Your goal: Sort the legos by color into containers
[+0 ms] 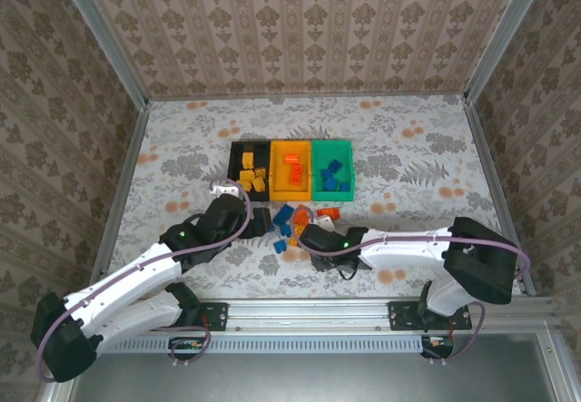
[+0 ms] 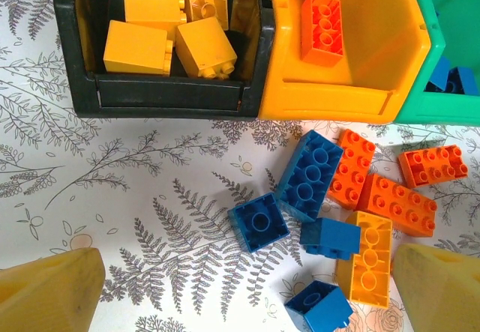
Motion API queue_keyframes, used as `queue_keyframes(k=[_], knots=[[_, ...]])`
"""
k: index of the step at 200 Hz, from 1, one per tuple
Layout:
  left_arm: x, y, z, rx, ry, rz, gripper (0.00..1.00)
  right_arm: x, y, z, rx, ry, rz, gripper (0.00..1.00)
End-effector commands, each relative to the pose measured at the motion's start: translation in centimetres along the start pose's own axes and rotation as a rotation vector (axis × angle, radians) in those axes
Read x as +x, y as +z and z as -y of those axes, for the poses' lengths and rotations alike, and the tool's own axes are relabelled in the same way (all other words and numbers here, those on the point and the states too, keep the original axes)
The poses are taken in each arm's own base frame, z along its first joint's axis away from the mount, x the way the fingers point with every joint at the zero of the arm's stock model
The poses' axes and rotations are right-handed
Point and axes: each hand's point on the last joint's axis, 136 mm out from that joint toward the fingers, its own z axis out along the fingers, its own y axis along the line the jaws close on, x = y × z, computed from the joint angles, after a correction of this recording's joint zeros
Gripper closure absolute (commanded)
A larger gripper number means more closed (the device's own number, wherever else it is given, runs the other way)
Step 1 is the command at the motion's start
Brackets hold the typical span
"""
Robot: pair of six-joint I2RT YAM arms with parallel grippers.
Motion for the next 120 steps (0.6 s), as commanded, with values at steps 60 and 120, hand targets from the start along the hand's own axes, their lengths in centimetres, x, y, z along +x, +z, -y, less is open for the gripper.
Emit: queue_keyframes(k=[60,120], knots=[[2.3,1.2,-0.7,-0.008,-0.042,-0.047,0.0,-9.2,-5.9,0.2,-0.13,0.032,0.195,0.73],[3.8,1.3,-0.3,0.0,-0.033,-0.075,0.0,-20.0,-3.2,-0.2,-0.079,0.078,0.22,0.72]])
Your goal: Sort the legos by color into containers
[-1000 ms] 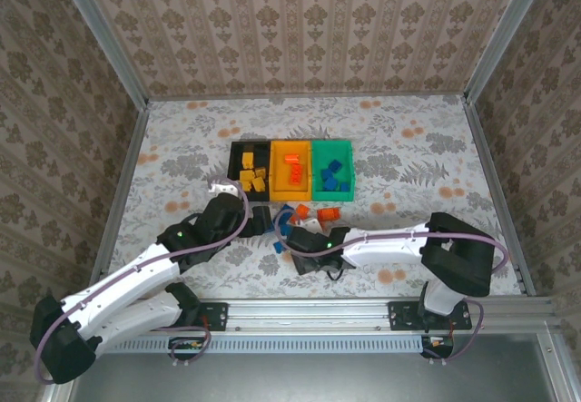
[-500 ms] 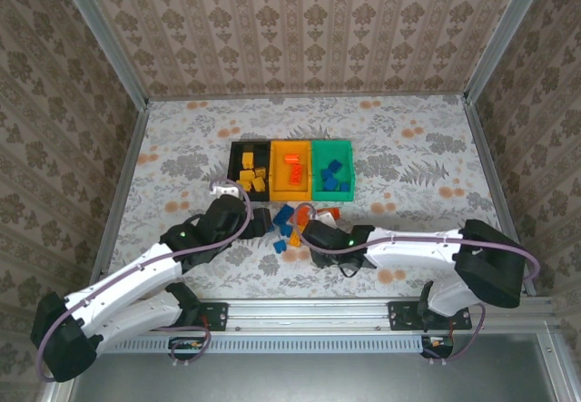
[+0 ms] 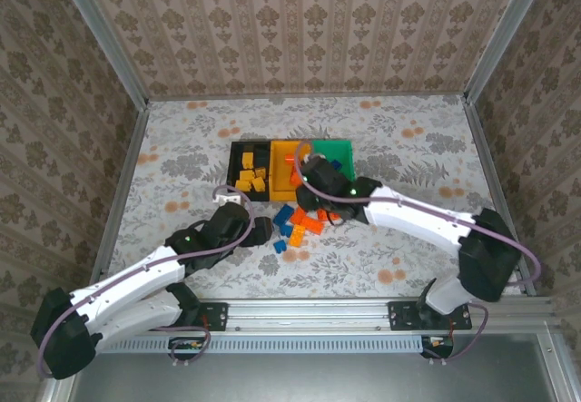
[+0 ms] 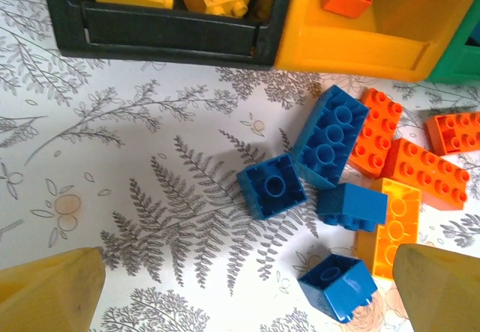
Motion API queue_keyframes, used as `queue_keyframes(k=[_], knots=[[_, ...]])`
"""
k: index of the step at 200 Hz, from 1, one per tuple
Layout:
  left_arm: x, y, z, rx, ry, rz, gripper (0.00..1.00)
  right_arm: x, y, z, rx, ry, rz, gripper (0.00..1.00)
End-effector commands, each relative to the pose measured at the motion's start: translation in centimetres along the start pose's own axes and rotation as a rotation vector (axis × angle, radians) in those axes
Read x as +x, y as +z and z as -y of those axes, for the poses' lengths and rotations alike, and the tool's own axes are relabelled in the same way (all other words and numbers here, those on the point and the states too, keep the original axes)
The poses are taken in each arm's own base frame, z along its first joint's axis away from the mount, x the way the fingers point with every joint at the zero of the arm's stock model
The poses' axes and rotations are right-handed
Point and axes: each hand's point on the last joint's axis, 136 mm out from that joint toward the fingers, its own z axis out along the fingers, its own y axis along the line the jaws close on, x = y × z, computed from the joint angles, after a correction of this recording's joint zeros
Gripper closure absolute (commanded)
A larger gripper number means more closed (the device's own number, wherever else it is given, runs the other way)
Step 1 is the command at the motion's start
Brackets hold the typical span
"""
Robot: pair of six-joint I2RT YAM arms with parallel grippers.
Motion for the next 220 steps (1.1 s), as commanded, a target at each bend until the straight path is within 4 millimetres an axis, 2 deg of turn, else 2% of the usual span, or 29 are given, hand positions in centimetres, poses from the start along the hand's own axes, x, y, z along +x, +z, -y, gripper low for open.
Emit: queue_keyframes(k=[1,15,46,62,84,105,123,144,195,220], knots=[[0.6,0.2,0.3,0.007,-0.014,-0.007,0.0,-1.7,2.4,0.0,0.029,-0.03,-0.039,0.72],[1.0,0.3,0.5,0.006,-0.004,-0.015,0.0,-3.0,3.9,0.4,0.063,-0.021,-0.052,0.72],[1.8,0.6,1.0,0.004,0.021,-0.033,0.0,-4.4,7.2,1.2,0.121,0.002,-0.079,0.7],[2.2,0.8,1.3,0.006,0.037,-0.044,0.0,-4.2,8.2,1.6,0.152,0.007,-0.114,0.67],[2.8,1.2,1.8,0.005,0.07,-0.065,0.0,-4.6,8.7,1.6,0.152,0.021,-0.112,0.57],[3.4,1.7,2.2,0.004,0.104,-0.082,0.0,-5.6,7.9,1.2,0.128,0.03,-0.082,0.44],[3.8,2.1,2.8,0.019,0.13,-0.103,0.01,-6.2,6.5,0.9,0.101,0.044,-0.049,0.31],[4.6,2.6,3.6,0.034,0.166,-0.134,0.05,-6.4,4.6,0.9,0.066,0.071,0.001,0.21],[6.6,4.4,4.8,0.043,0.214,-0.211,0.14,-4.0,1.2,2.5,0.043,0.119,0.043,0.15],[6.8,5.1,5.4,0.047,0.223,-0.221,0.17,-3.0,0.0,3.2,0.039,0.132,0.055,0.14]])
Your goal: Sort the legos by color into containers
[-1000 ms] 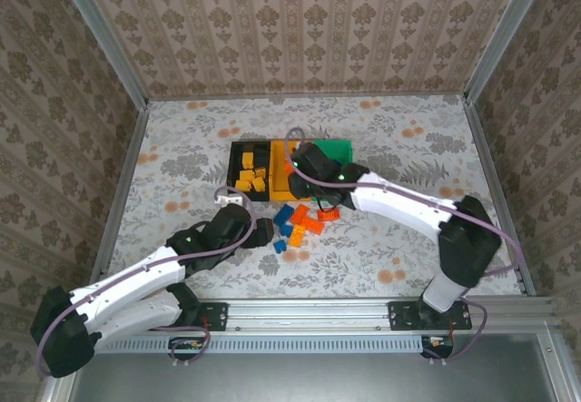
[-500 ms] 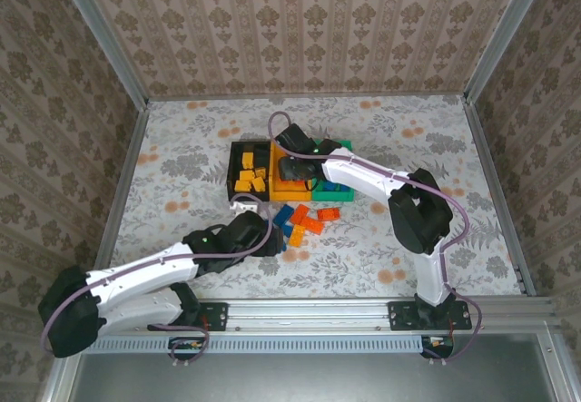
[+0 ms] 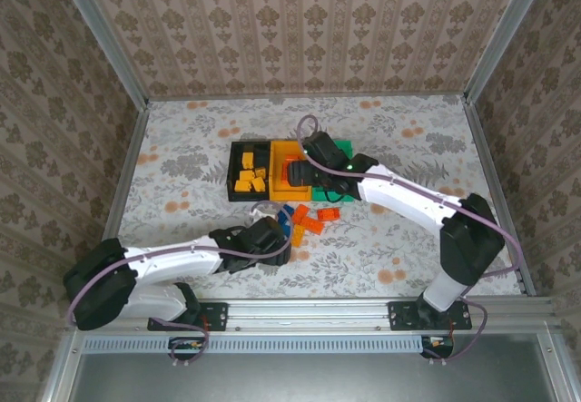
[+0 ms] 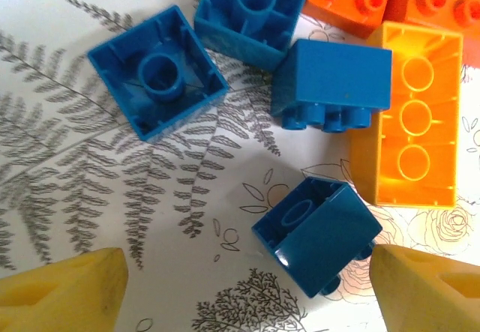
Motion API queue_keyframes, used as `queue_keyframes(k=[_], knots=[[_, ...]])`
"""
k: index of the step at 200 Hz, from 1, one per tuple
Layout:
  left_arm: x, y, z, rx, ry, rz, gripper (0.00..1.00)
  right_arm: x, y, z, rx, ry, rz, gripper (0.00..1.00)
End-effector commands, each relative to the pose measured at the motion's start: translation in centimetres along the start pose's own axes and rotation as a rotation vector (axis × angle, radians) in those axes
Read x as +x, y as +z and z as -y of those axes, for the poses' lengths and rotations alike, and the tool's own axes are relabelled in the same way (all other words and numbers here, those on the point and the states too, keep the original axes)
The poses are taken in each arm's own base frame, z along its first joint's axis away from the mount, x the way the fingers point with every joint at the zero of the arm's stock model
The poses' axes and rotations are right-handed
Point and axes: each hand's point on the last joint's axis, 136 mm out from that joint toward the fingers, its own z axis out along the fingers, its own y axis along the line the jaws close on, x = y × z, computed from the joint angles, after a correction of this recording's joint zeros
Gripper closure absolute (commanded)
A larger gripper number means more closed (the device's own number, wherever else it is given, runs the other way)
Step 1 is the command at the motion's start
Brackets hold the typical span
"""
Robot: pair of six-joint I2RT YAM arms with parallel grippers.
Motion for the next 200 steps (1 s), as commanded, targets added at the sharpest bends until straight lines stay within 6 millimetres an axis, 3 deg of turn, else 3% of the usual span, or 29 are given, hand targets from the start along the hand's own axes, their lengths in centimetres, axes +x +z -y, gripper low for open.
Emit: queue_keyframes(k=[1,64,124,161,187,200], knots=[[-1.3,0.0,2.1,0.055,0.024,0.023,0.17,0.4,-1.0,0.5,-0.011,0.033,0.028,0.14],[-1.4,1.4,2.3,0.026,0.043,0.006,0.27,1.0,-2.9,1.8,-0.005,0.049,0.06,0.14],[-1.0,2.3,2.2,-0.003,0.055,-0.025,0.47,1.2,-3.3,2.3,0.008,0.052,0.067,0.13],[-1.3,1.6,2.0,-0.01,0.048,-0.016,0.58,1.0,-3.8,2.4,0.007,0.06,0.081,0.13],[-2.2,0.0,2.5,0.011,0.055,0.01,0.62,1.5,-4.0,3.1,0.024,0.067,0.083,0.13],[-3.1,-1.2,3.1,0.029,0.066,0.032,0.63,1.3,-5.4,3.6,0.02,0.084,0.115,0.13]])
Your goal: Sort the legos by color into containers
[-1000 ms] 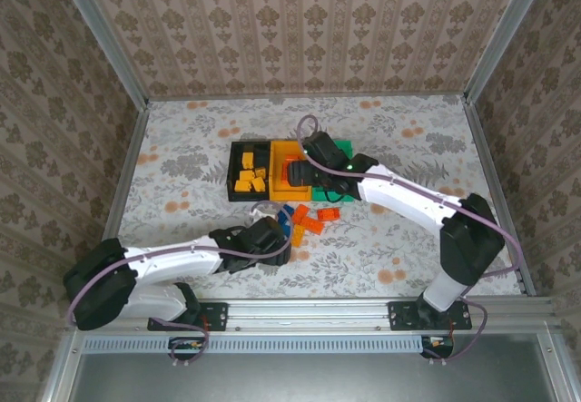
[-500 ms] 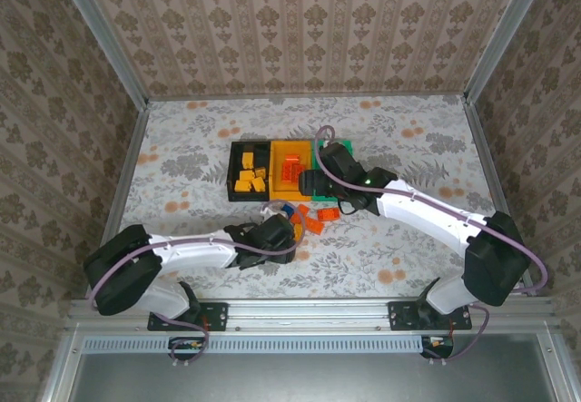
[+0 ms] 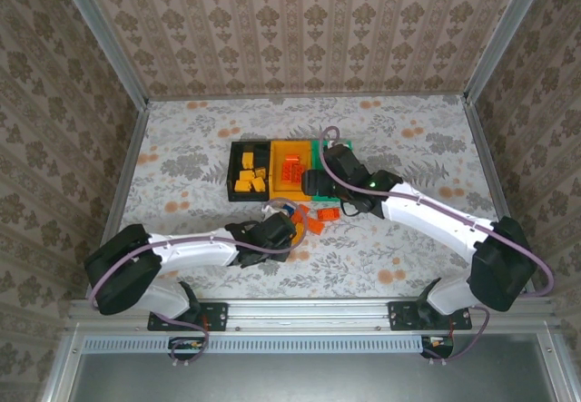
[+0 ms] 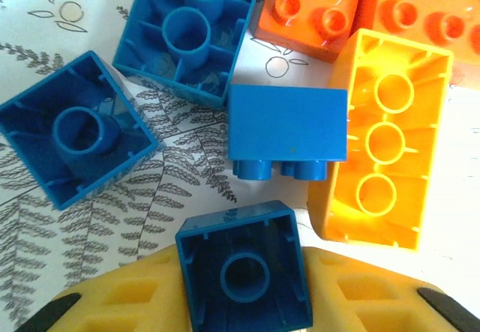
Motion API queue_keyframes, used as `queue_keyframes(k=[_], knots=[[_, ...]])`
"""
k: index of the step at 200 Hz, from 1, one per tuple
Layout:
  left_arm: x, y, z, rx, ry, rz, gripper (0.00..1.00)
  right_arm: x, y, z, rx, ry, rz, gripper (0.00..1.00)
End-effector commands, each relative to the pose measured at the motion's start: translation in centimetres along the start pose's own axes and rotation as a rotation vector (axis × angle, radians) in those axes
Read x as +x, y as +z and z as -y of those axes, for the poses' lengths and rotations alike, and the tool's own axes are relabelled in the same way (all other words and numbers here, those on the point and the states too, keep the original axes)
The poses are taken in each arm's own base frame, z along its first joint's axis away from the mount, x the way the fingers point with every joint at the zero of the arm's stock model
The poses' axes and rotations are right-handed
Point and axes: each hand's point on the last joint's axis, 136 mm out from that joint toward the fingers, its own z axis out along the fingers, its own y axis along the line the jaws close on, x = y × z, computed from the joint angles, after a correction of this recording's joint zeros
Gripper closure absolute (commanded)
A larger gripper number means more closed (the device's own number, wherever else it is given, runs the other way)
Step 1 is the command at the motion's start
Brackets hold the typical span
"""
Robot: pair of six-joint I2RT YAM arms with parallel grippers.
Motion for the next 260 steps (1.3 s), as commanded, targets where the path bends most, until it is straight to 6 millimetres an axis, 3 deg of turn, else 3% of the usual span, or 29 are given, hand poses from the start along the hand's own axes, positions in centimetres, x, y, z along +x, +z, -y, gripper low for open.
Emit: queue_keyframes(k=[1,30,68,100,131,151,186,204,236,260], knots=[[-2.1,-2.5,1.4,0.041,0.02,0.049,0.63,-0.5,-1.8,1.2,0.021,0.037,0.056,0.13],[-5.6,-4.9,3.6,0.084,0.063,0.121,0.63,0.9,-3.1,3.5,0.056,0.073,0.074,0.13],[-12.2,-5.6,7.9,0.148,0.125,0.197,0.63,3.5,-4.6,7.5,0.121,0.135,0.088,0.12],[-18.3,-4.0,10.5,0.183,0.147,0.226,0.63,5.3,-5.4,9.6,0.155,0.163,0.076,0.12],[-22.5,-1.4,11.8,0.177,0.16,0.211,0.63,6.2,-5.8,10.4,0.162,0.172,0.066,0.12],[-23.6,1.2,11.7,0.155,0.154,0.171,0.63,6.5,-6.1,10.5,0.158,0.176,0.065,0.12],[-24.7,4.1,11.8,0.145,0.134,0.128,0.63,6.5,-6.3,10.5,0.15,0.178,0.064,0.12],[-24.9,5.0,12.0,0.141,0.131,0.111,0.54,6.5,-6.3,10.4,0.146,0.177,0.064,0.12],[-25.6,4.6,12.5,0.157,0.117,0.123,0.36,6.4,-6.4,10.1,0.137,0.174,0.061,0.11],[-26.5,2.1,12.8,0.188,0.102,0.171,0.25,6.4,-6.3,9.9,0.128,0.168,0.055,0.11]])
